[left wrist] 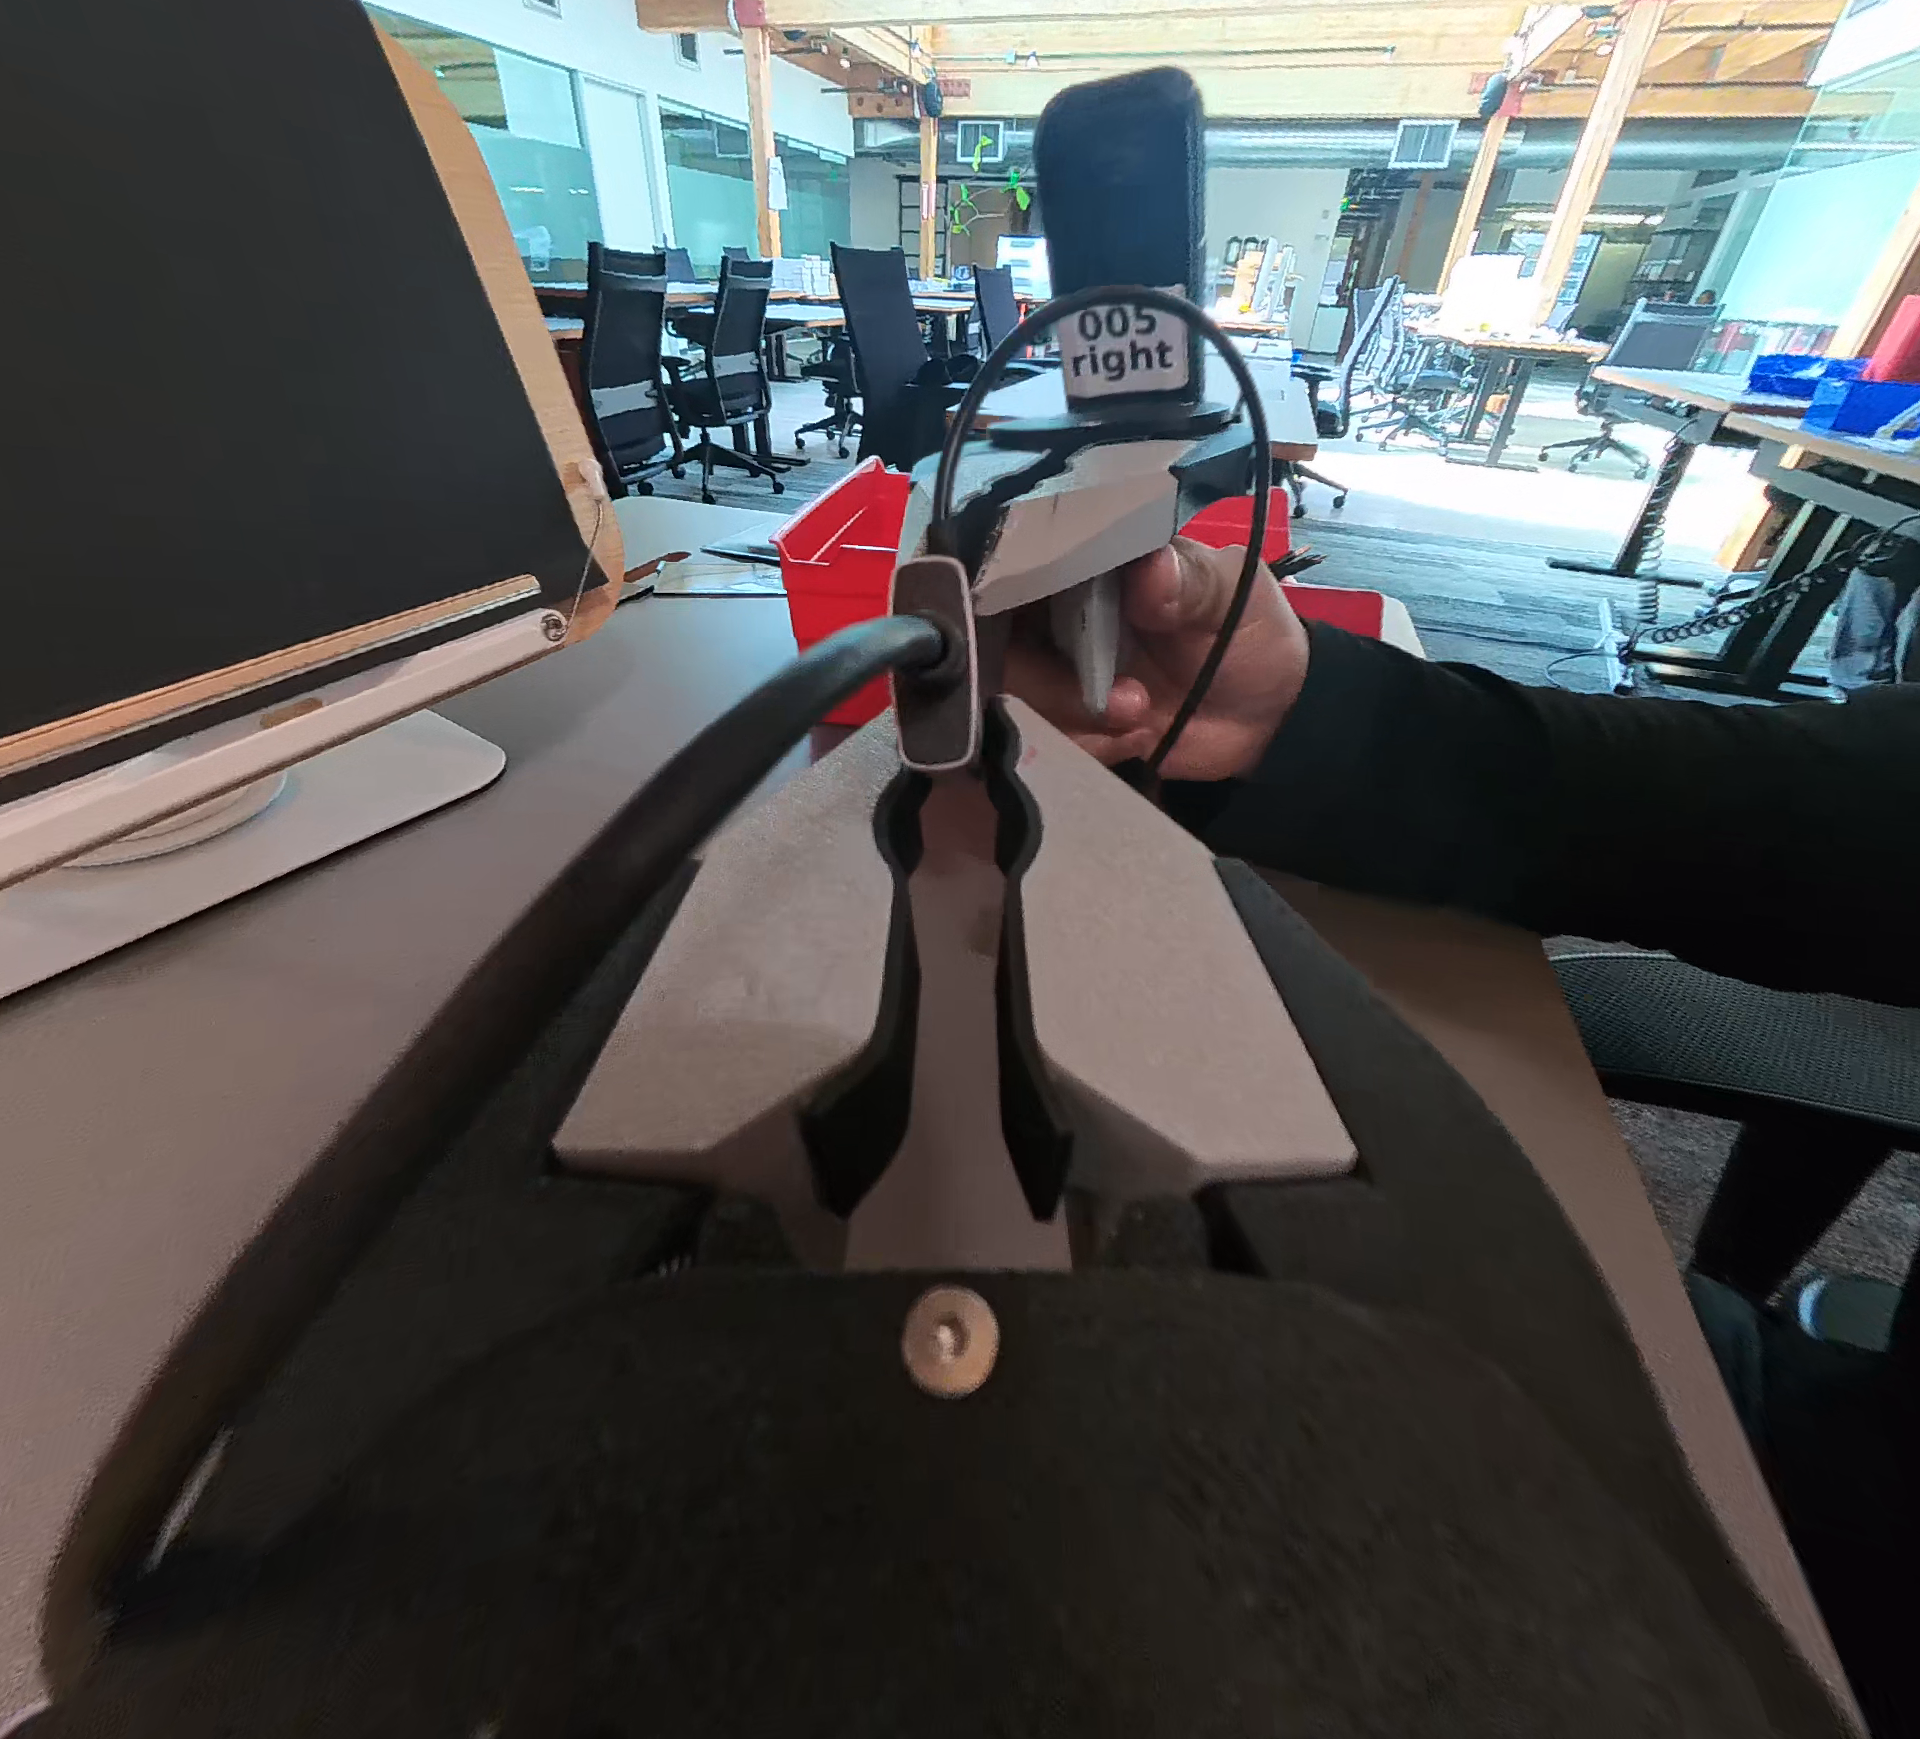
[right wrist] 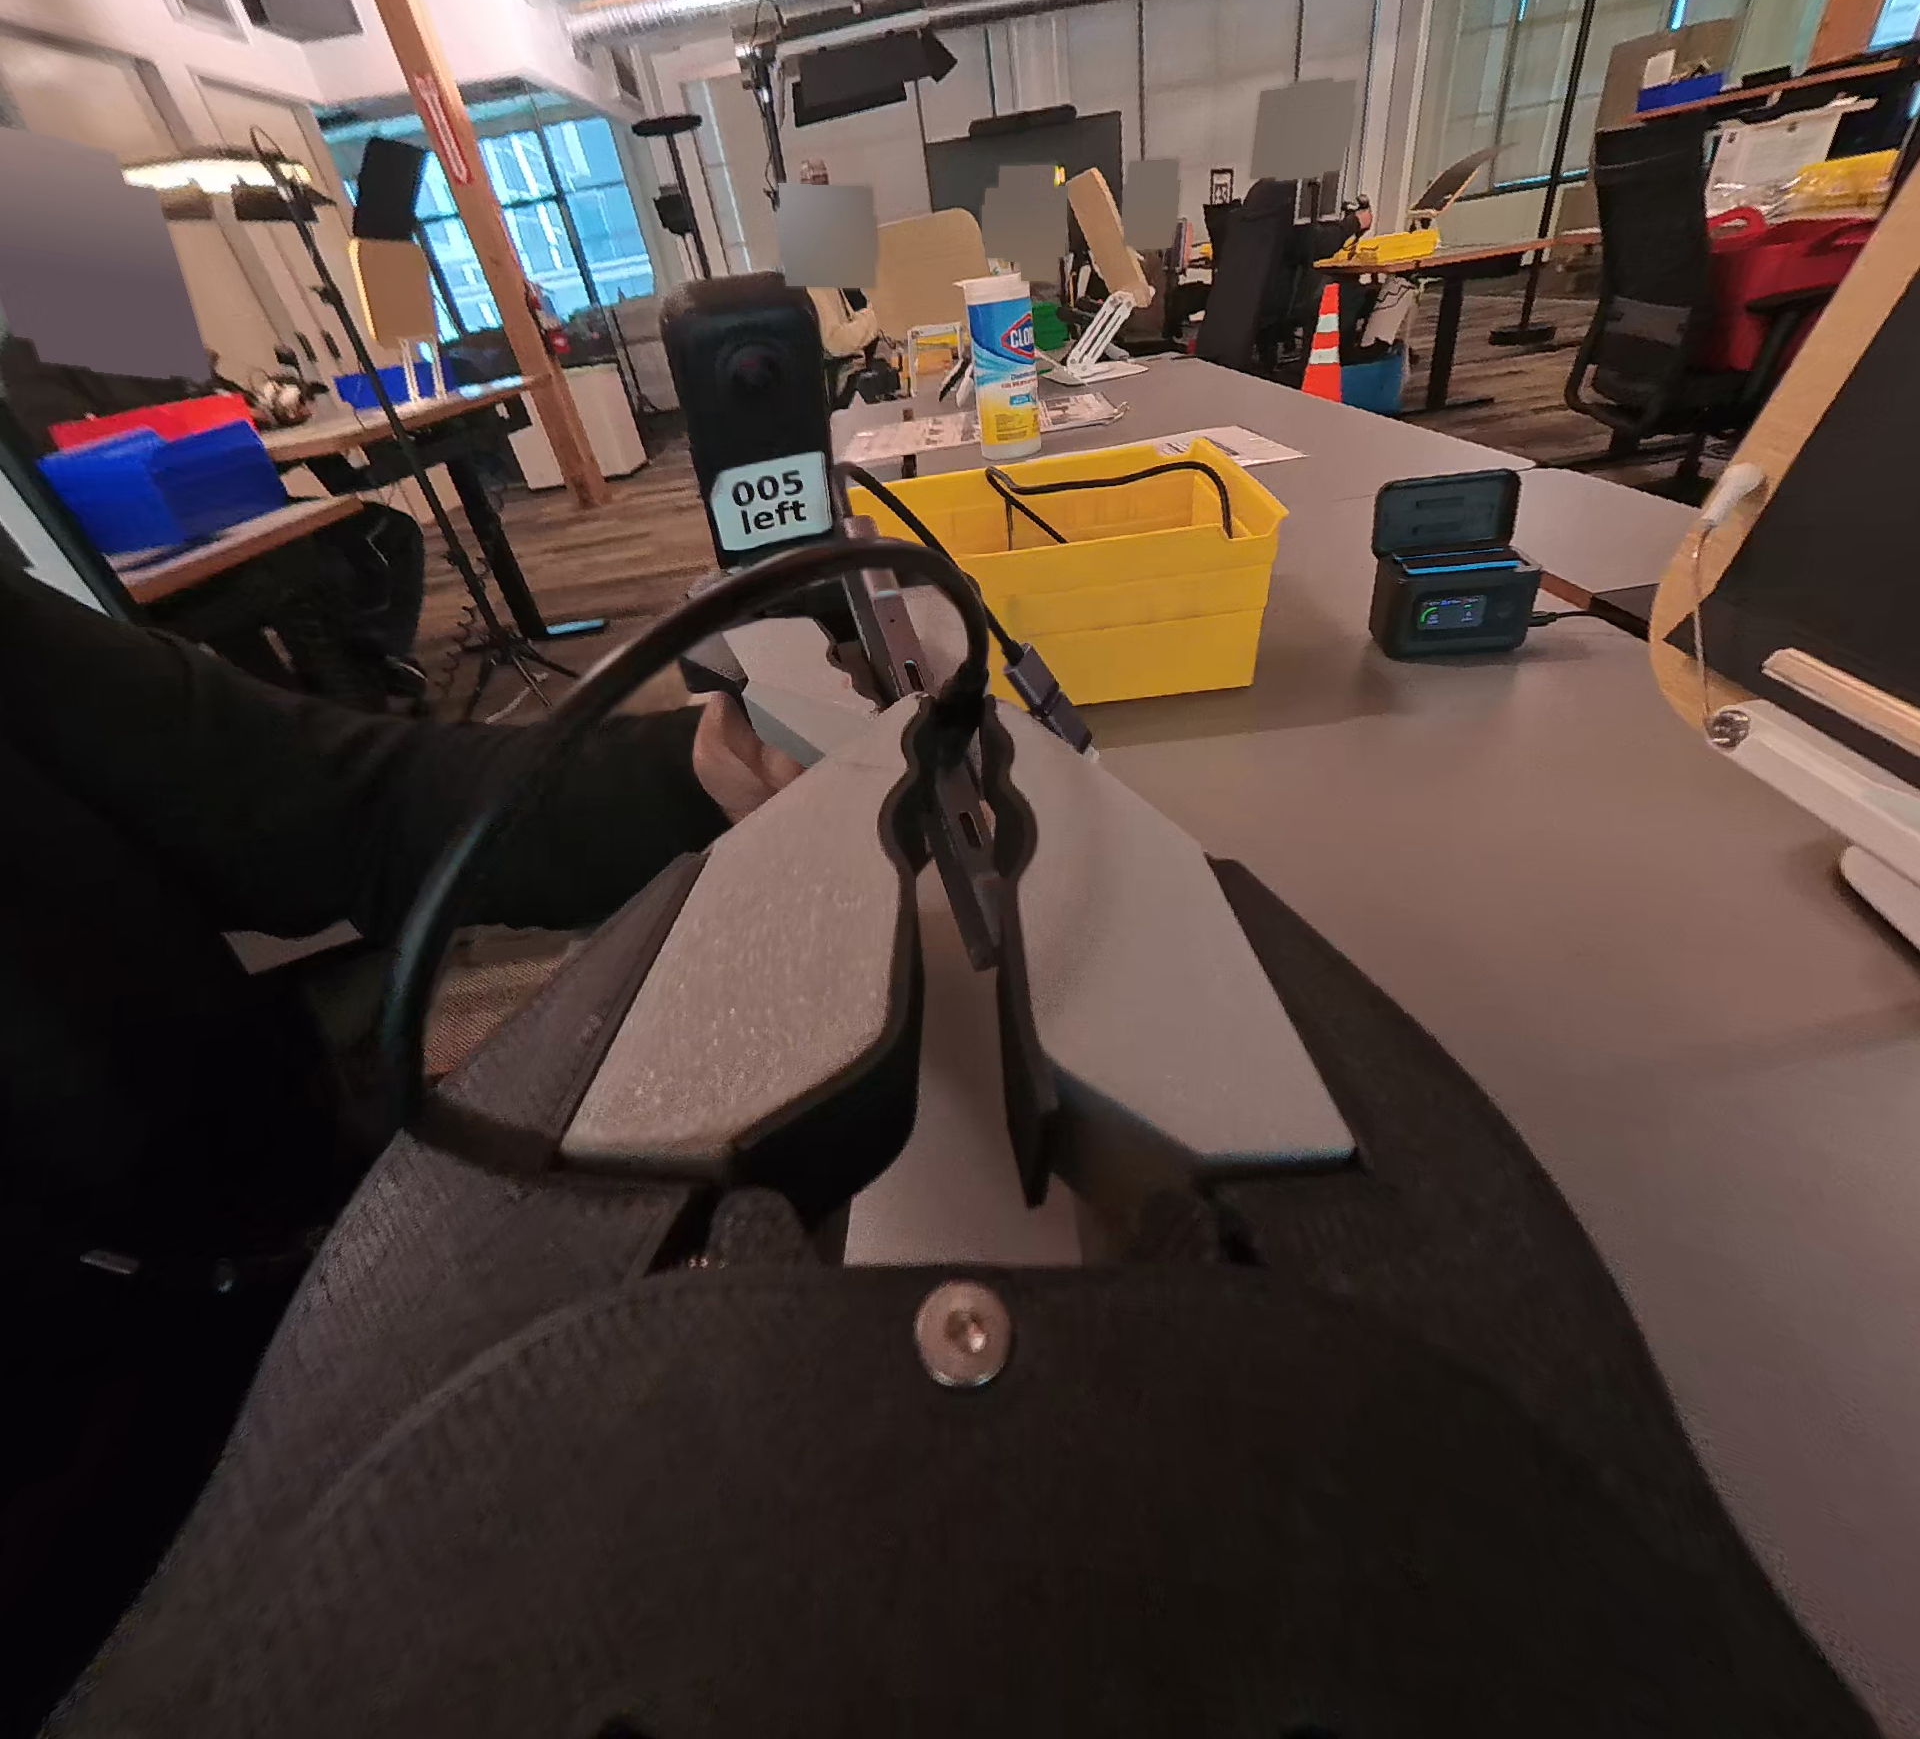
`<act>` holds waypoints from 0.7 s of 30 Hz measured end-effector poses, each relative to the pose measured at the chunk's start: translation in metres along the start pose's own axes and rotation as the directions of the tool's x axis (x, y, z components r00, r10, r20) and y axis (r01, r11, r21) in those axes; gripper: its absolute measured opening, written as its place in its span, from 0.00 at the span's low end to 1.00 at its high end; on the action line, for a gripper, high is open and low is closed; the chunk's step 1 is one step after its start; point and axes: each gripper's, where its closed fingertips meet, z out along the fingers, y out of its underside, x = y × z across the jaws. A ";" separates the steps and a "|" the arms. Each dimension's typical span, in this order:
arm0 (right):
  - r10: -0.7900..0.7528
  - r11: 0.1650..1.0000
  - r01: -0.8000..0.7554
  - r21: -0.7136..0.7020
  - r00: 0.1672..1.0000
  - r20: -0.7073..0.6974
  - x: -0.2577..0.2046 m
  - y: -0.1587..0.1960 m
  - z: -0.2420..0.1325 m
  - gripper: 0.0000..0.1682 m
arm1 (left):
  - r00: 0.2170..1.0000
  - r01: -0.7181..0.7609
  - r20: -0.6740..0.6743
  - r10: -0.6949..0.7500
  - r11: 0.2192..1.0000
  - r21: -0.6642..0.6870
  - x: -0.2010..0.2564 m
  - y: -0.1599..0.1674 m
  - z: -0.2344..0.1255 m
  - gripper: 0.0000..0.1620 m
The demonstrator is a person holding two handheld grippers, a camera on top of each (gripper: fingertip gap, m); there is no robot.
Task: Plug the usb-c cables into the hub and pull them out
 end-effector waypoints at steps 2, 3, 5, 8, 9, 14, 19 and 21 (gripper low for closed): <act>0.014 1.000 -0.015 0.024 1.000 0.011 -0.001 -0.002 0.001 0.02 | 1.000 0.023 -0.007 -0.023 1.000 0.015 0.000 -0.002 -0.001 0.05; 0.011 1.000 -0.011 0.027 1.000 0.025 -0.004 -0.002 0.001 0.02 | 1.000 0.022 -0.011 -0.022 1.000 0.018 0.001 -0.002 0.000 0.04; -0.010 1.000 0.010 0.000 0.999 0.034 -0.006 -0.001 -0.002 0.02 | 1.000 0.001 0.000 -0.001 1.000 0.010 0.002 -0.001 0.002 0.03; -0.021 1.000 0.021 -0.006 1.000 0.020 -0.003 0.000 -0.004 0.02 | 1.000 0.017 0.001 -0.017 1.000 0.006 0.001 0.000 0.004 0.03; -0.011 1.000 0.011 0.000 1.000 0.009 -0.001 0.000 -0.003 0.02 | 1.000 0.019 0.002 -0.019 1.000 0.003 0.000 0.000 0.003 0.05; 0.024 0.999 -0.025 0.041 0.999 0.032 -0.003 -0.004 0.001 0.02 | 1.000 0.012 -0.005 -0.012 1.000 0.022 0.002 -0.004 -0.001 0.05; 0.017 0.998 -0.021 0.052 0.997 0.077 -0.010 -0.006 -0.002 0.02 | 0.999 0.025 -0.038 -0.024 0.999 0.039 0.007 -0.007 0.000 0.04; 0.025 0.998 -0.031 0.063 0.995 0.092 -0.012 -0.007 -0.002 0.02 | 0.998 0.035 -0.056 -0.033 0.998 0.047 0.010 -0.008 0.000 0.04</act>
